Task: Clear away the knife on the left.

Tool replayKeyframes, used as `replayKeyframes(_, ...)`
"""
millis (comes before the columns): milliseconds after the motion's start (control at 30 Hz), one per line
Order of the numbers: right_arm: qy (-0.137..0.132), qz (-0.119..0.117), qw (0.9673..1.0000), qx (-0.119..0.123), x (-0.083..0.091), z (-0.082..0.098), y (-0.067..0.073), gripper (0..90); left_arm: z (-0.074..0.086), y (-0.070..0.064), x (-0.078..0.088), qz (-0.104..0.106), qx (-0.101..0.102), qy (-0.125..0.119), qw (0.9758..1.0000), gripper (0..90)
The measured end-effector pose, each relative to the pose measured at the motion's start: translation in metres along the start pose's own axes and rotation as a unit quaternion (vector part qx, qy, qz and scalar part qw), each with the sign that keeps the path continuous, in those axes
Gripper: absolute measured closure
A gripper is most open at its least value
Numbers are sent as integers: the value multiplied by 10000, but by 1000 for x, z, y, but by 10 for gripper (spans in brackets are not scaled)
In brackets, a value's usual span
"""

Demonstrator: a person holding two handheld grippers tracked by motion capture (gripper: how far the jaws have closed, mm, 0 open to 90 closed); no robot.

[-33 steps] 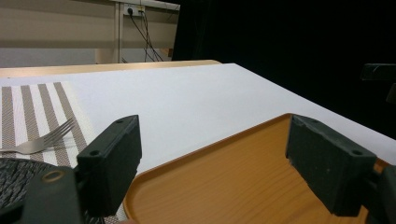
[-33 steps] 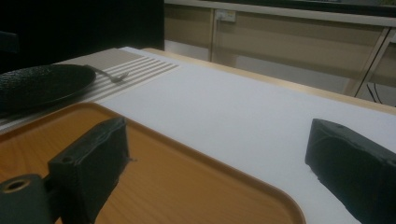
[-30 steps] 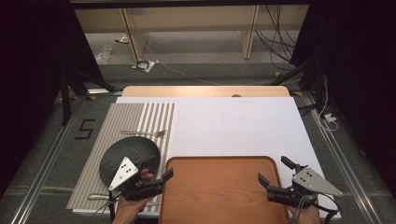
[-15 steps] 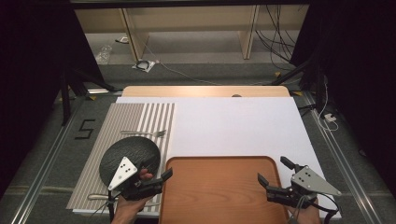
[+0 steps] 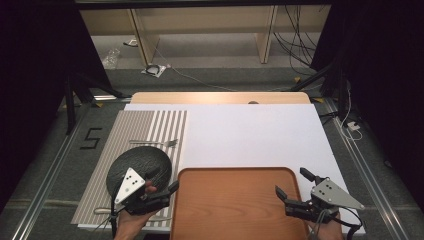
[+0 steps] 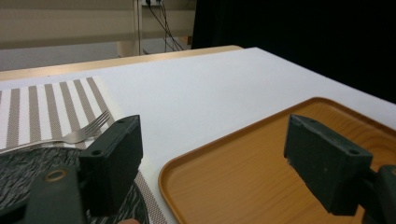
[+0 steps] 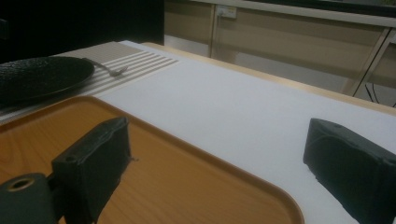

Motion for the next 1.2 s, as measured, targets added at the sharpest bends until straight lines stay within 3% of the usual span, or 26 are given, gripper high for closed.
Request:
replayKeyframes(133, 31, -10, 10000, 39, 0, 1, 0, 85, 2, 5, 3, -75, -18, 247, 9997, 196)
replayKeyframes(233, 32, -13, 10000, 44, 0, 1, 1, 85, 6, 8, 4, -65, -99, 594, 9982, 194)
replayKeyframes(333, 42, -6, 10000, 44, 0, 1, 0, 87, 7, 8, 6, -37, -137, 733, 9972, 194)
replayKeyframes(433, 52, -10, 10000, 47, 0, 1, 0, 90, 11, 8, 10, 54, -314, 1092, 9935, 212)
replayKeyframes(633, 44, -11, 10000, 50, 0, 2, 2, 92, 17, 9, 11, 112, -334, 1352, 9902, 211)
replayKeyframes(667, 46, -9, 10000, 63, 0, 2, 2, 93, 20, 8, 12, 139, -393, 1512, 9876, 210)
replayKeyframes(733, 51, -9, 10000, 52, 0, 2, 2, 92, 21, 8, 13, 149, -404, 1575, 9866, 210)
replayKeyframes(933, 93, -2, 9999, 105, 0, 2, 2, 93, 34, 12, 21, 193, -468, 2004, 9784, 210)
replayKeyframes(967, 93, -2, 9999, 105, 0, 2, 2, 93, 34, 12, 21, 193, -468, 2004, 9784, 210)
replayKeyframes(1067, 76, -23, 9999, 102, 0, 1, 3, 98, 41, 20, 30, 92, -511, 2200, 9741, 212)
replayKeyframes(1100, 76, -23, 9999, 102, 0, 1, 3, 98, 41, 20, 30, 92, -511, 2200, 9741, 212)
replayKeyframes(1133, 81, -40, 9999, 119, 0, 1, 3, 98, 43, 24, 35, 79, -529, 2312, 9714, 212)
replayKeyframes(1167, 81, -40, 9999, 119, 0, 1, 3, 98, 43, 24, 35, 79, -529, 2312, 9714, 213)
replayKeyframes(1200, 58, -48, 9999, 117, 0, 1, 4, 98, 44, 26, 38, 82, -519, 2377, 9699, 213)
Point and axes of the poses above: each handheld gripper's, and its own axes: x roughly backward along the jaws, z roughly out of its underside, y roughly to its left, the point moved 10 cm from there along -x, roughly forward along the jaws, and after that the axes turned 10 degrees about z, right-handed, at the moved point
